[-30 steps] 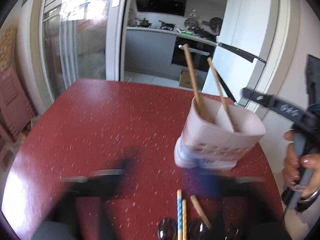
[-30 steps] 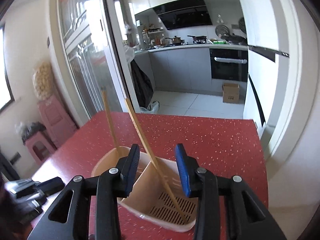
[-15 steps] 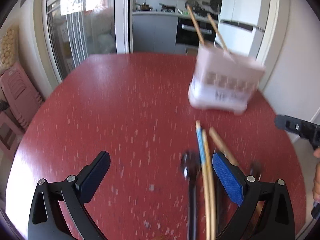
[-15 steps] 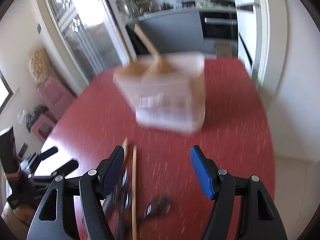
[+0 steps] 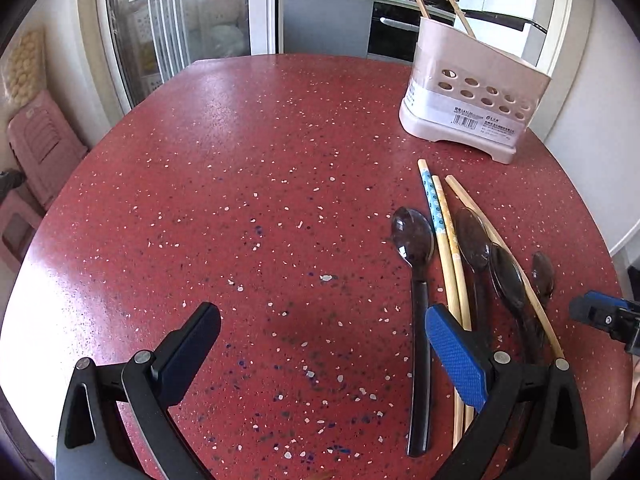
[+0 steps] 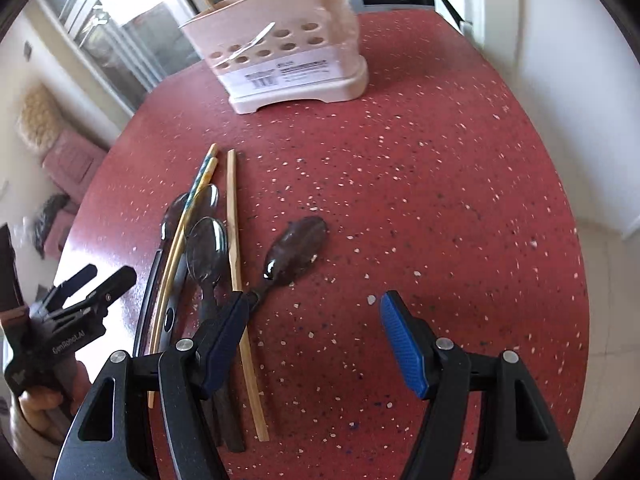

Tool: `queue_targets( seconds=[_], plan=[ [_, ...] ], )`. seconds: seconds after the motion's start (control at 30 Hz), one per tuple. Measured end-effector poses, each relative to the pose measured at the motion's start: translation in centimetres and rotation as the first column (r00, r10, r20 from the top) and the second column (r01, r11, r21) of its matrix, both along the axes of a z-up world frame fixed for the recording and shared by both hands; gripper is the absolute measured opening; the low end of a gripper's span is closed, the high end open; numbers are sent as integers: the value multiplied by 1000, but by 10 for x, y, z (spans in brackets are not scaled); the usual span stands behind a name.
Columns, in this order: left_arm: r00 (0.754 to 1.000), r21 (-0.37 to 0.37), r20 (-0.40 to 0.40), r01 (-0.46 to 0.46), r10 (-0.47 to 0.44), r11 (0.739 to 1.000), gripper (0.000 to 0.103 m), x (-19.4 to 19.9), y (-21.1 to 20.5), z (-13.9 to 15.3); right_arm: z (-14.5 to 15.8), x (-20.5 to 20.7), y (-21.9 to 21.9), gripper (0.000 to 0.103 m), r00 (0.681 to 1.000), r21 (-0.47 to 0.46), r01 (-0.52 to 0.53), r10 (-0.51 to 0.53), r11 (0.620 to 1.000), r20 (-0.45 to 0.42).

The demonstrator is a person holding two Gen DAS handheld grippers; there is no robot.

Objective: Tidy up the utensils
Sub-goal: 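Move both open tools back down to the utensils on the table, then grasp a dark spoon by its black handle with the left tool while the right tool grasps a wooden chopstick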

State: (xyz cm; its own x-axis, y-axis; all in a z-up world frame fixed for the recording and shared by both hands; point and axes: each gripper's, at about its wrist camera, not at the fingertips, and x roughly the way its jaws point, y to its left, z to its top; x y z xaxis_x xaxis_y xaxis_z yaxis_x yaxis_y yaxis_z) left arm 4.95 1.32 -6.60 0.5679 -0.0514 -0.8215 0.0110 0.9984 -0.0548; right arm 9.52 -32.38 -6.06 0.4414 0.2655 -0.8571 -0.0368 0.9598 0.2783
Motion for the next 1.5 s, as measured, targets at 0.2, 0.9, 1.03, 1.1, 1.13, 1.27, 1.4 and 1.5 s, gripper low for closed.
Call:
queue_targets(
  seconds=[0.2,0.9,1.03,1.1,1.13,1.27,1.4,1.5],
  plan=[
    [1000,6,-23,20,-19,1000,103,2,-3,-6,1,-2,11,69,999,-30,-42,43,999,13],
    [997,16,-61,51,-50,999,103,20,-9,-16,-5,15,76,47,963,-281,-266,269,922,-29],
    [996,22,-71,64,-62,998,103,26,-10,-15,-3,26,85,42,950,-342,-305,307,889,-50],
    [995,27,-78,70,-67,997,103,28,-10,-15,-3,33,89,42,944,-355,-324,322,877,-66],
    [994,30,-81,74,-71,997,103,29,-11,-14,-2,38,90,42,942,-360,-331,327,872,-73],
    [992,15,-91,91,-90,996,103,31,-11,-12,-5,47,82,41,942,-337,-335,321,880,-98],
    [988,-32,-101,113,-116,993,103,31,-12,-11,-4,61,73,41,948,-296,-319,299,900,-110],
    [984,20,-110,140,-138,990,103,30,-18,-13,-8,74,70,41,947,-296,-319,296,900,-121]
  ],
)
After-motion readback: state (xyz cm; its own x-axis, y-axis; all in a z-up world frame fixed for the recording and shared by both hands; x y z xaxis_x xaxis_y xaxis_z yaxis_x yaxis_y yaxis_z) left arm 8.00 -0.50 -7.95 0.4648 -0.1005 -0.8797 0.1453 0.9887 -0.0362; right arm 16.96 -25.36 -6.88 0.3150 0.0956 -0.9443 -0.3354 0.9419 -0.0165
